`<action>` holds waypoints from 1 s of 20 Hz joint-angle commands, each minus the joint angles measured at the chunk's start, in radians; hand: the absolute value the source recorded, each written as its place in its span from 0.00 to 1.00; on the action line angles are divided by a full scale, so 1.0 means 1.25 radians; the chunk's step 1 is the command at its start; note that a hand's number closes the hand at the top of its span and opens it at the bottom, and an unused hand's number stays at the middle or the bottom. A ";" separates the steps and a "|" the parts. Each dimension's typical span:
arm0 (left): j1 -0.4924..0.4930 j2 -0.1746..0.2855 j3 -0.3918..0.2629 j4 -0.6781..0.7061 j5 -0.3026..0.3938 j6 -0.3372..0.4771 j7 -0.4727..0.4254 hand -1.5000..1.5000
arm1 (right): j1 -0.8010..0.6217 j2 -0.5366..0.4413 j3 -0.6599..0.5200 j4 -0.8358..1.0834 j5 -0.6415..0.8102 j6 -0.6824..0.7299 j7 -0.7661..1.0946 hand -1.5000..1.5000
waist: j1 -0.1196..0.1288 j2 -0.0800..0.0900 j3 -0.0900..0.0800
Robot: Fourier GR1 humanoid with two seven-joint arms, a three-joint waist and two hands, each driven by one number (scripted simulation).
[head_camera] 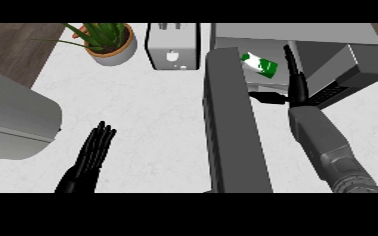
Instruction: Pick up the milk, place it into the microwave and close the microwave
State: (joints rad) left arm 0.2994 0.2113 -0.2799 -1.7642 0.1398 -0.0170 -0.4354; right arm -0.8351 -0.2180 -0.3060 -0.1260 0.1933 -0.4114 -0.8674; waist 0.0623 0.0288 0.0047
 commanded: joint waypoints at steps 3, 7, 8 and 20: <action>0.024 -0.002 -0.012 0.001 -0.019 -0.004 -0.022 0.00 | 0.059 -0.013 -0.018 -0.009 -0.021 0.102 -0.076 0.00 | -0.015 -0.009 -0.001; -0.057 -0.050 -0.024 0.025 -0.033 0.031 0.027 0.00 | 0.107 0.057 -0.018 0.002 -0.031 0.160 -0.110 0.00 | -0.026 -0.010 -0.001; -0.034 -0.019 -0.008 0.028 -0.015 -0.002 0.019 0.00 | 0.120 0.022 -0.018 0.002 -0.030 0.199 -0.118 0.00 | -0.023 -0.010 -0.001; -0.027 -0.031 -0.055 -0.007 0.004 -0.043 0.077 0.00 | 0.283 0.018 -0.035 -0.083 -0.097 0.470 -0.217 0.00 | -0.056 -0.025 -0.004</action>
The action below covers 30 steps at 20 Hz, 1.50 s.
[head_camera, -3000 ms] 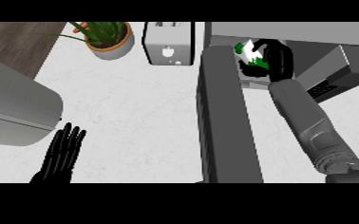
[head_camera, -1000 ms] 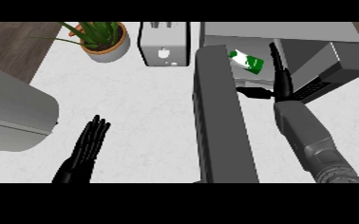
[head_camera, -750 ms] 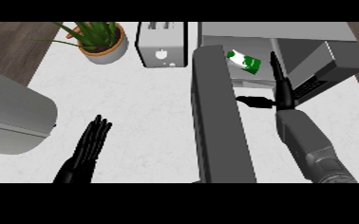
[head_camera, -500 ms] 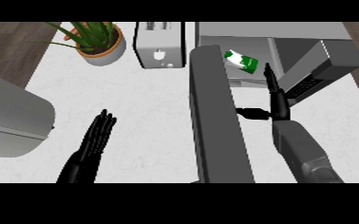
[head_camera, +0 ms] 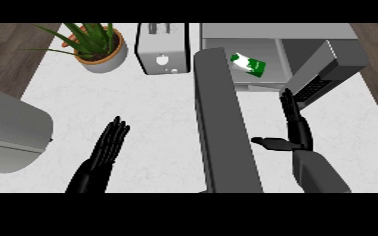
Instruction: Pick up the milk, place it into the microwave and close the microwave
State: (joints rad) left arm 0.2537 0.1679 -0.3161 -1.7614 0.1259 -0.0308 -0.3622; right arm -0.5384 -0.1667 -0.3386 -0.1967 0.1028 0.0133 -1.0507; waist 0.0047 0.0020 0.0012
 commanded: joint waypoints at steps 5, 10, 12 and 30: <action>-0.047 0.009 -0.047 0.062 -0.061 -0.023 0.034 1.00 | 0.134 0.009 0.006 -0.097 -0.043 0.185 -0.092 0.00 | -0.019 -0.006 -0.002; -0.050 0.039 -0.071 0.092 -0.121 -0.031 0.043 1.00 | 0.188 -0.011 0.024 -0.218 -0.071 0.237 -0.053 0.00 | -0.027 -0.008 -0.003; -0.101 -0.017 -0.130 0.118 -0.194 0.014 0.068 1.00 | 0.203 -0.003 0.037 -0.259 -0.079 0.243 -0.032 0.00 | -0.029 -0.007 -0.002; -0.303 -0.133 -0.382 0.440 -0.259 0.115 0.071 1.00 | 0.600 -0.067 0.092 -0.934 -0.280 0.339 0.266 0.00 | -0.036 -0.004 -0.003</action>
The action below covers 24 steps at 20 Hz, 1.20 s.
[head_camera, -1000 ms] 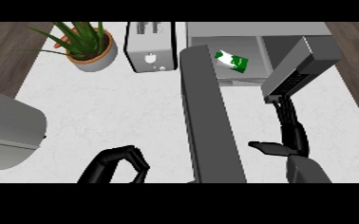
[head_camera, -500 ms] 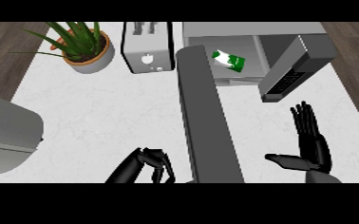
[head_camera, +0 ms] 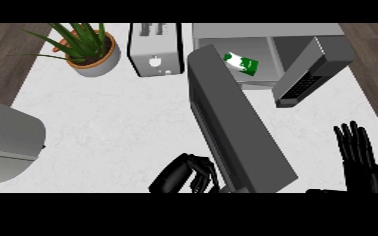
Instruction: Pick up the milk, place it into the microwave and close the microwave
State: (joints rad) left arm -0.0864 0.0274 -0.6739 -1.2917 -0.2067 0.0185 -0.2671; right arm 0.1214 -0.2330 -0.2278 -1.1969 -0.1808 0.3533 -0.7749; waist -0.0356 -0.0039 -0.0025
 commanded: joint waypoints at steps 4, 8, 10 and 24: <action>-0.190 -0.021 -0.151 0.166 0.145 0.138 -0.014 1.00 | 0.109 -0.025 0.017 -0.203 -0.084 0.102 0.051 0.00 | -0.013 0.005 0.000; -0.281 -0.022 -0.213 0.212 0.227 0.227 0.009 1.00 | 0.129 -0.040 0.024 -0.280 -0.118 0.108 0.099 0.00 | -0.046 0.009 -0.002; -0.327 -0.022 -0.245 0.211 0.259 0.263 0.023 1.00 | 0.096 -0.038 0.038 -0.279 -0.103 0.092 0.105 0.00 | -0.060 0.014 -0.002; -0.459 -0.022 -0.150 0.207 0.463 0.438 -0.075 0.00 | 0.061 -0.097 0.030 -0.386 -0.165 0.116 0.189 0.00 | -0.161 0.039 -0.008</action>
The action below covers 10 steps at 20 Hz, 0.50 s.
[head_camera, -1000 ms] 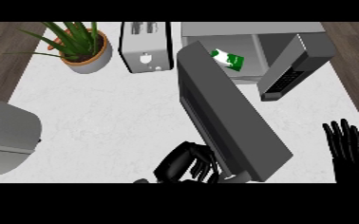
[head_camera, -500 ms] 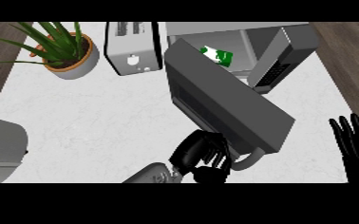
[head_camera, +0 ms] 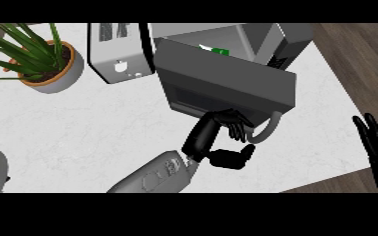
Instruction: Pick up the milk, place it into the microwave and close the microwave
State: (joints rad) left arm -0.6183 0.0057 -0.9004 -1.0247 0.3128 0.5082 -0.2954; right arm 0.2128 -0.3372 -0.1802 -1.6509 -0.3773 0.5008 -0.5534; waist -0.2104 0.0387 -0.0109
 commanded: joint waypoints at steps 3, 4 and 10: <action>-0.067 -0.004 0.041 0.006 0.083 0.060 -0.071 0.00 | -0.022 -0.017 0.000 -0.029 -0.045 0.025 0.023 0.00 | -0.041 0.011 0.000; -0.076 -0.004 0.047 0.017 0.092 0.066 -0.078 0.00 | -0.021 -0.016 -0.003 -0.030 -0.054 0.027 0.023 0.00 | -0.049 0.013 0.001; -0.137 -0.004 0.062 0.063 0.143 0.089 -0.104 0.00 | -0.040 -0.031 -0.008 -0.036 -0.087 0.040 0.041 0.00 | -0.083 0.023 0.003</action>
State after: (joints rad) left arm -0.7381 0.0015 -0.8434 -0.9708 0.4517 0.5963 -0.3964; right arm 0.1737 -0.3676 -0.1857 -1.6880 -0.4568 0.5379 -0.5123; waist -0.2871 0.0625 -0.0083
